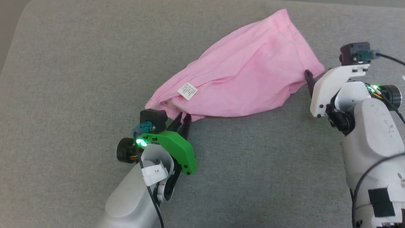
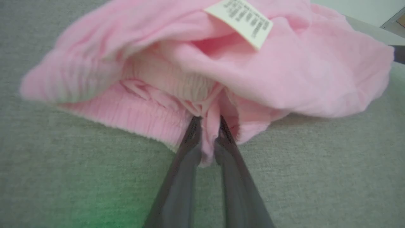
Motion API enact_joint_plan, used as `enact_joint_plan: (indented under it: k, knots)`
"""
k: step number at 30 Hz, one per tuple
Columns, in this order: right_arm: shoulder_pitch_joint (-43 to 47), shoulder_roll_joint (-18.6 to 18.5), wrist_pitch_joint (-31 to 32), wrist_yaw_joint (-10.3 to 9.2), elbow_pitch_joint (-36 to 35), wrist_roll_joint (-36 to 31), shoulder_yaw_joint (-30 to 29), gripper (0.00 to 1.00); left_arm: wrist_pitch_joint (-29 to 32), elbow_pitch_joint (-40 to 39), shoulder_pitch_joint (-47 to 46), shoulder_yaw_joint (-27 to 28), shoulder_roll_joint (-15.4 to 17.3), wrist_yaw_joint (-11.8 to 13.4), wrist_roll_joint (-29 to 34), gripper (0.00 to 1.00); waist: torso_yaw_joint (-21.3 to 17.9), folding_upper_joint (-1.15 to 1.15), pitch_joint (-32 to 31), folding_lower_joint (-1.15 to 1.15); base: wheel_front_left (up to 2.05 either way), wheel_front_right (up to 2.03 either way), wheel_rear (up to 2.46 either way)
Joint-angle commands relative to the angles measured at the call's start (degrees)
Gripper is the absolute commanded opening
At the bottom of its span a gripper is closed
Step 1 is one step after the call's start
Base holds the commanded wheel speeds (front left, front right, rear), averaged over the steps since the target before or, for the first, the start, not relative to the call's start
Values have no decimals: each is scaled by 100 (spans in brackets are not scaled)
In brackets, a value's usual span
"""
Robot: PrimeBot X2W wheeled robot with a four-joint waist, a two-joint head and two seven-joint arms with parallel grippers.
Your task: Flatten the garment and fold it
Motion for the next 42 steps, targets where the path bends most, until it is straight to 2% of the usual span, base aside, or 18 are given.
enact_joint_plan:
  k: [1,3,4,5,6,7,8,15,19,22,24,31,33,36,38,40,41,42]
  knots:
    - [-148,5,180,-9,115,-101,-3,100,43,110,-25,-33,27,-26,58,0,73,0,90,0,0,0,0]
    - [-276,5,472,-9,247,-194,24,100,34,95,-41,-57,39,-48,68,0,71,0,110,0,0,0,0]
    - [-323,5,659,-9,310,-227,54,80,28,86,-47,-69,50,-59,74,0,63,0,114,0,0,0,0]
    - [-348,5,806,-9,349,-242,99,44,20,78,-51,-81,60,-70,82,0,56,0,112,0,0,0,0]
    - [-361,5,959,-9,369,-231,153,23,7,65,-56,-100,72,-87,95,0,49,0,103,0,0,0,0]
    - [-359,2,1027,-9,350,-205,174,17,-11,53,-56,-107,79,-103,95,0,42,0,90,0,0,0,0]
    - [-343,-17,1031,-9,282,-173,222,0,-35,37,-57,-119,95,-123,104,0,31,0,70,0,0,0,0]
    - [238,-176,527,-9,-532,374,550,0,-46,-158,65,-268,332,-312,174,0,-114,0,-249,0,0,0,0]
    - [973,-258,372,-9,-1383,744,639,0,67,-451,255,-395,559,-552,138,0,-212,0,-522,0,0,0,0]
    - [1719,-251,431,-9,-2246,951,566,0,226,-811,437,-508,792,-777,83,0,-284,0,-714,0,0,0,0]
    - [2224,-203,548,-9,-2843,1038,491,0,353,-1081,565,-536,953,-840,38,0,-338,0,-821,0,0,0,0]
    - [3812,-15,1009,-9,-4526,1252,153,0,1004,-2027,980,-559,1532,-876,-180,0,-480,0,-1019,0,0,0,0]
    - [4169,0,1065,-9,-4749,1384,109,0,1197,-2188,1097,-583,1659,-875,-252,0,-497,0,-1027,0,0,0,0]
    - [4558,4,981,-9,-4725,1743,128,0,1398,-2270,1274,-628,1778,-861,-348,0,-538,0,-1010,0,0,0,0]
    - [4731,5,878,-9,-4551,1873,165,0,1471,-2244,1376,-656,1787,-873,-443,0,-555,0,-989,0,0,0,0]
    - [4836,6,667,-9,-4056,2013,235,0,1505,-2088,1470,-681,1735,-914,-597,0,-574,0,-949,0,0,0,0]
    - [4835,6,646,-9,-3903,2038,258,3,1489,-2037,1478,-676,1718,-935,-639,35,-578,0,-946,0,0,0,0]
    - [4825,6,624,-9,-3795,2045,277,37,1469,-1998,1476,-671,1708,-948,-657,93,-580,0,-951,0,0,0,0]
